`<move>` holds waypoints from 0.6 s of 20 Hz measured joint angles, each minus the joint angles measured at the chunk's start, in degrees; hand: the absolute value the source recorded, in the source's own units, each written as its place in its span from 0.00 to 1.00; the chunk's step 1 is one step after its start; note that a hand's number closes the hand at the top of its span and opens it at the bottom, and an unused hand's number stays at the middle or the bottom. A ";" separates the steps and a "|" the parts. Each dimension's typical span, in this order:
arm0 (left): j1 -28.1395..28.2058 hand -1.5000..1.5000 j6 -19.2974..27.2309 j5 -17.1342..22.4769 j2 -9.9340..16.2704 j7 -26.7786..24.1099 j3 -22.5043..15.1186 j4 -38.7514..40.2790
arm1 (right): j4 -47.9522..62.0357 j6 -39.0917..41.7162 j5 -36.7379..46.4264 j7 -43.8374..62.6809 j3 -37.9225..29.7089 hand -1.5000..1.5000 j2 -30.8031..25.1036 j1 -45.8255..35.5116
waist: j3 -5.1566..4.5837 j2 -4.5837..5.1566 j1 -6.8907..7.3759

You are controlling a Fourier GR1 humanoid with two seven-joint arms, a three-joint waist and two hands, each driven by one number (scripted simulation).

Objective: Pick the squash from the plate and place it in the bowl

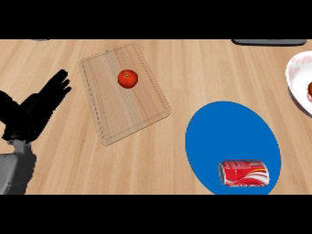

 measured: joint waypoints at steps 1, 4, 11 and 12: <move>0.37 0.50 -0.25 0.32 0.29 0.03 0.35 -0.36 | 0.33 1.97 -0.72 -2.00 -0.72 0.00 -1.12 1.52 | 0.00 -0.12 -0.25; 1.34 0.50 -0.35 0.57 0.52 0.28 0.75 -0.94 | 0.43 7.07 -2.41 -4.71 -1.98 0.00 -3.64 4.93 | -0.02 -0.45 -0.94; 2.50 0.50 -0.05 0.90 1.05 0.46 2.06 -0.83 | 0.02 15.33 -7.60 -3.78 -5.07 1.00 -5.58 11.33 | 0.00 -1.25 -3.18; 2.55 0.50 -0.13 0.86 1.32 0.37 2.27 -0.74 | -0.33 16.03 -8.29 -3.91 -5.46 1.00 -5.85 12.62 | 0.00 -1.29 -3.51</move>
